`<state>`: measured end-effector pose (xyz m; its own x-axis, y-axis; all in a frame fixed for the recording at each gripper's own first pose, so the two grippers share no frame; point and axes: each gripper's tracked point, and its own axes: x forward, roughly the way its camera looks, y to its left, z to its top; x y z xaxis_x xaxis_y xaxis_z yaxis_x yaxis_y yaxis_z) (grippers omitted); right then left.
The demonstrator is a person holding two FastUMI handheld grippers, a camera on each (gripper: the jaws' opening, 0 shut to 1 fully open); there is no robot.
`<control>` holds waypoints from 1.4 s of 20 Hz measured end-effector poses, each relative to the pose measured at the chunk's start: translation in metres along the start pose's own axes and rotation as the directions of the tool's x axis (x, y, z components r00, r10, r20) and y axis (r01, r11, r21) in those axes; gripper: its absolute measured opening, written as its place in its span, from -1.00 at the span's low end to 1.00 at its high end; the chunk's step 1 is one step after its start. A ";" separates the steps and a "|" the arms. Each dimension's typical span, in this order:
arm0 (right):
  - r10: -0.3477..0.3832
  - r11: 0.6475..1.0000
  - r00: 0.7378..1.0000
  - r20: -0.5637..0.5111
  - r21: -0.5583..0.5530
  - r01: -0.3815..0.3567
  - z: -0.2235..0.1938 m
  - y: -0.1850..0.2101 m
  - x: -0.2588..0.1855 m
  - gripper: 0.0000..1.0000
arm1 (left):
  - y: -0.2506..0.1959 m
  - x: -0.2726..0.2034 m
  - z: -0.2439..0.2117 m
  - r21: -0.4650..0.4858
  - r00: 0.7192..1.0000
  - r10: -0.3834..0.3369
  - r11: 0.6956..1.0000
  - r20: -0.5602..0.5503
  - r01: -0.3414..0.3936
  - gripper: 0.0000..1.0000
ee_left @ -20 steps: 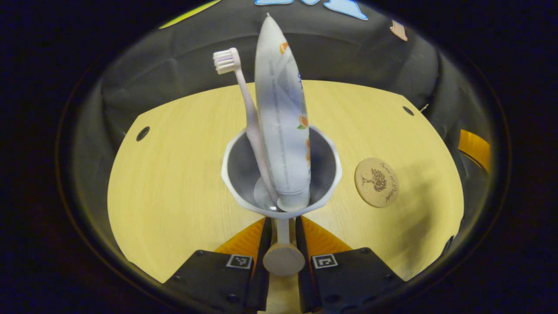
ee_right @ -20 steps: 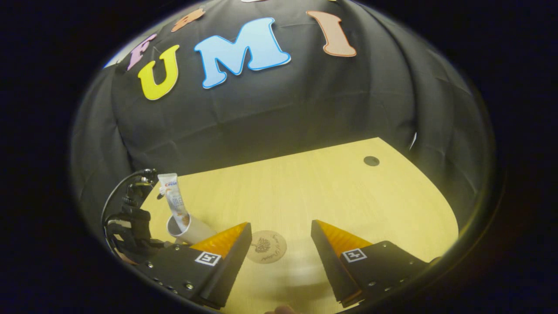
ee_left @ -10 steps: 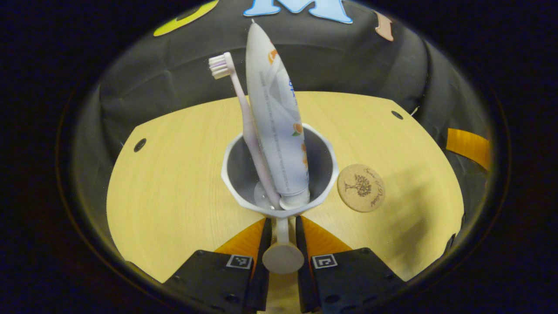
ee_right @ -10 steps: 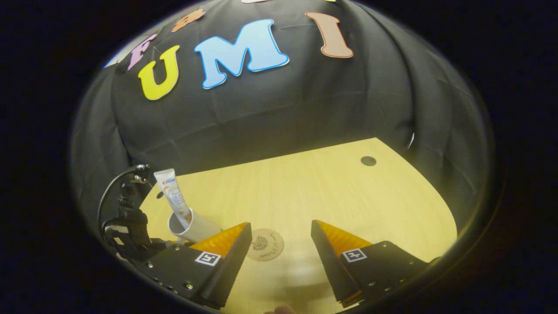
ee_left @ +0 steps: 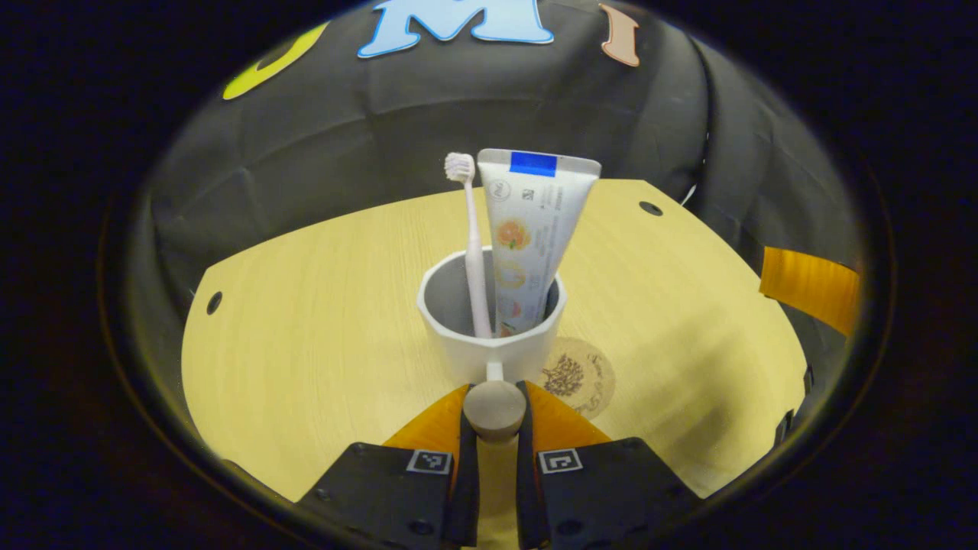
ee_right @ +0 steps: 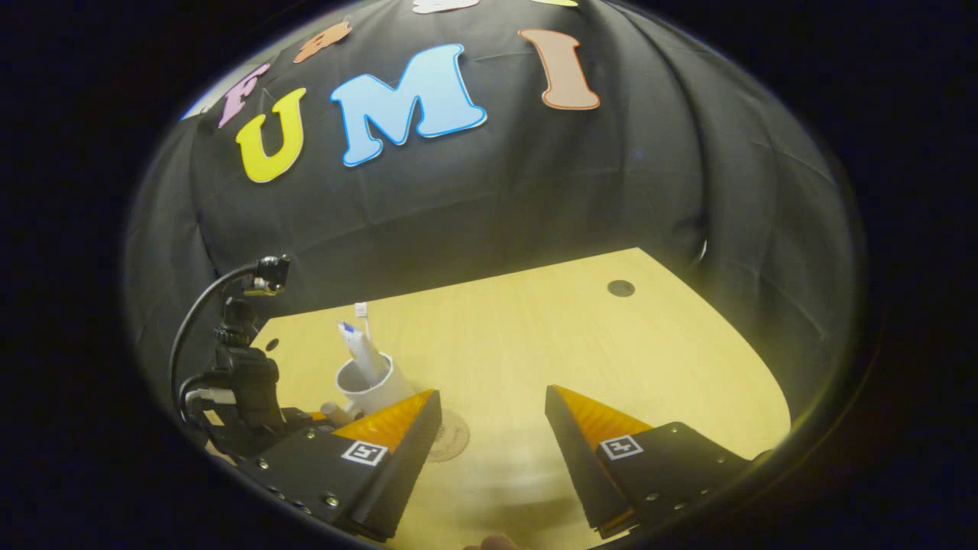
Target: Put the toothbrush and toothpaste on the desktop into the cup, then pick up the cup and place it on the coaster on the desktop.
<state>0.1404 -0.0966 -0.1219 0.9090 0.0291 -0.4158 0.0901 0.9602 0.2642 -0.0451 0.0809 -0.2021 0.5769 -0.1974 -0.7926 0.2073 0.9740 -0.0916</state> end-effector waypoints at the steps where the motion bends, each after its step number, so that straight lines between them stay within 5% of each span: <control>1: -0.005 1.000 1.000 0.000 0.006 0.005 -0.003 -0.004 -0.002 0.70 | 0.000 0.000 0.001 0.003 1.000 0.001 1.000 0.002 -0.001 -0.47; 19: 0.006 0.999 1.000 -0.026 0.034 -0.005 -0.006 -0.021 0.003 0.70 | -0.023 0.015 0.002 -0.014 1.000 0.014 1.000 -0.016 -0.014 -0.45; 24: 0.005 1.000 1.000 -0.018 0.026 -0.004 -0.004 -0.021 0.003 0.70 | -0.033 0.018 -0.004 -0.003 0.999 -0.015 1.000 -0.038 0.015 -0.13; 28: 0.004 1.000 1.000 -0.017 0.023 -0.004 -0.003 -0.019 0.000 0.70 | -0.041 0.016 -0.002 -0.009 0.998 -0.053 0.999 -0.026 0.052 0.54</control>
<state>0.1376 -0.1141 -0.1296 0.9025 0.0376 -0.4291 0.0961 0.9535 0.2858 -0.0462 0.0378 -0.2123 0.5441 -0.2454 -0.8023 0.2301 0.9633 -0.1386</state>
